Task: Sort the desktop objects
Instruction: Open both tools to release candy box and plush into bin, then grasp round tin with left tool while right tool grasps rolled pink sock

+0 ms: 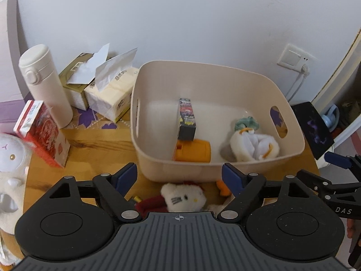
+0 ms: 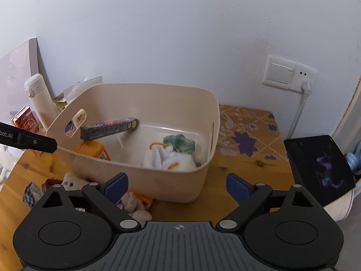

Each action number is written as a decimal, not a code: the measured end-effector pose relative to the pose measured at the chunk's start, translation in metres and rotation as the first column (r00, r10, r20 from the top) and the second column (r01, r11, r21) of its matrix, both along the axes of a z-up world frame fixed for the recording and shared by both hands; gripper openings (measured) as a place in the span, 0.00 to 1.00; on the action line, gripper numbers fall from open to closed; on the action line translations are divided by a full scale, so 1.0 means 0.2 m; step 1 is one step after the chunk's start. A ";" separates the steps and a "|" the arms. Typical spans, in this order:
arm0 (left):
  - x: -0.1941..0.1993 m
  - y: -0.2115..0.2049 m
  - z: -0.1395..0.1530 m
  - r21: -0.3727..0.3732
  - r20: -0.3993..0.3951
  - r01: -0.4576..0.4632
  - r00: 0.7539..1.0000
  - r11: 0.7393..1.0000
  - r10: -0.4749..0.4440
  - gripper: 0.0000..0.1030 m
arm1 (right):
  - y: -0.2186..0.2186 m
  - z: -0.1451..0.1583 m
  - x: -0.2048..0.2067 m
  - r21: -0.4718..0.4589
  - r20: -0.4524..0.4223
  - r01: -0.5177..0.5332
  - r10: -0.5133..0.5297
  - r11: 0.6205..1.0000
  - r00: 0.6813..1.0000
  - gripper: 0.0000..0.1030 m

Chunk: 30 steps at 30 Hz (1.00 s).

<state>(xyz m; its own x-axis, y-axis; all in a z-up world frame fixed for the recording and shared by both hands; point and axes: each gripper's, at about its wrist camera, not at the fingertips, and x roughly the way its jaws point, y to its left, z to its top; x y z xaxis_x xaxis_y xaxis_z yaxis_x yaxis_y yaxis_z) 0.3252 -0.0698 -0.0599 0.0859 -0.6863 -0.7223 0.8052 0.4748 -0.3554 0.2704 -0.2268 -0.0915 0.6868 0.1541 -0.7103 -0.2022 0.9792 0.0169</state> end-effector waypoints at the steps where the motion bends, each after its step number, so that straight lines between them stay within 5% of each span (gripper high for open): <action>1: -0.01 0.02 0.00 0.002 0.001 0.006 1.000 1.000 -0.006 0.81 | 0.00 0.00 -0.02 -0.006 0.001 0.005 -0.005 1.000 1.000 1.00; 13: -0.09 0.25 -0.10 0.051 -0.030 0.081 0.996 0.995 -0.080 0.81 | 0.01 -0.05 -0.18 -0.042 -0.047 0.022 -0.024 0.999 0.999 1.00; 30: -0.19 0.44 -0.42 0.198 -0.073 0.117 0.992 0.973 -0.105 0.81 | -0.05 -0.24 -0.34 -0.102 -0.179 0.009 -0.027 0.995 0.983 1.00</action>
<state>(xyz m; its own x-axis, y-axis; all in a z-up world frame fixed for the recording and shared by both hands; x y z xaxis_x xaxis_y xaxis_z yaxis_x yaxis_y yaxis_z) 0.2877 0.0180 -0.1429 -0.0314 -0.5287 -0.8482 0.8365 0.4505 -0.3118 0.2031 -0.2363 -0.1399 0.5481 0.0643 -0.8340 -0.1874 0.9811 -0.0474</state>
